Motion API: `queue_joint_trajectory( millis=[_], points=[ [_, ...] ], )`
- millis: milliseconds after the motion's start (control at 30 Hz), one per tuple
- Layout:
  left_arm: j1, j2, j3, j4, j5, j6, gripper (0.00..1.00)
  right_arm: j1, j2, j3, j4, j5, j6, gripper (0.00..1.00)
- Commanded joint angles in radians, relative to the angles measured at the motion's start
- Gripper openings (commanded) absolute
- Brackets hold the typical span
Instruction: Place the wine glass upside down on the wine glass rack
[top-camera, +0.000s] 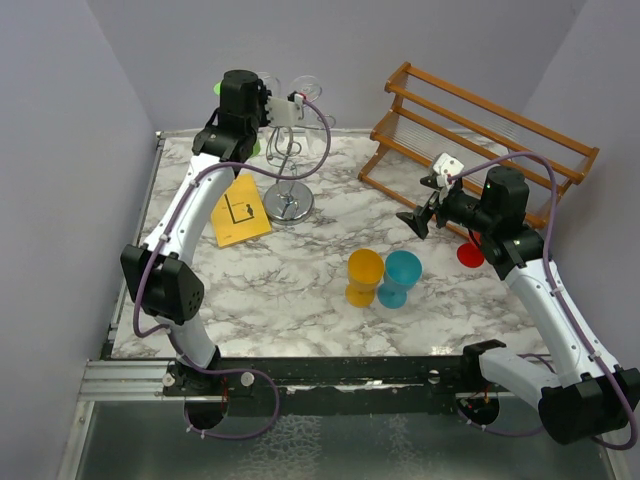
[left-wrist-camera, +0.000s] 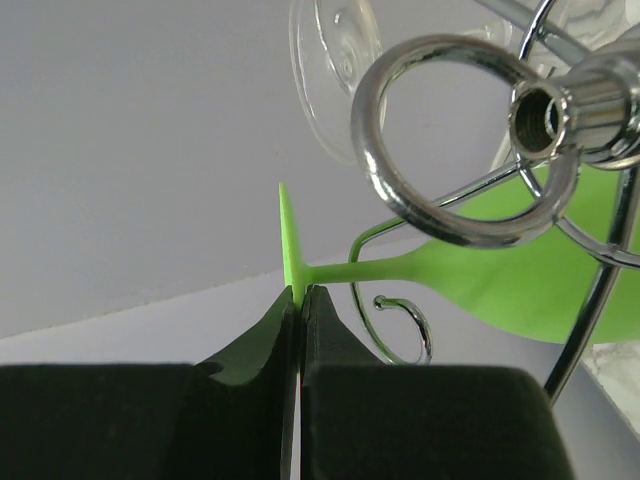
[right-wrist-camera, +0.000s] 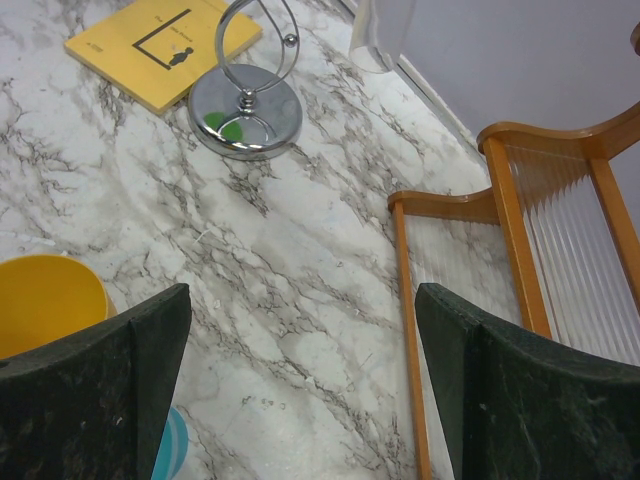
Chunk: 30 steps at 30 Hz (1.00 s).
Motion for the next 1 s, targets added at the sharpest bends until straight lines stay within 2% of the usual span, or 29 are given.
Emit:
queue_joint_trajectory(
  millis=[0,967],
  points=[
    [0.015,-0.005,0.008,0.039,-0.023,-0.03,0.0,-0.003,-0.001,-0.005,0.027,-0.007,-0.002,0.93],
    [0.034,-0.125,-0.071,-0.023,0.055,-0.093,0.0,-0.003,0.0,-0.009,0.031,-0.009,-0.002,0.93]
  ],
)
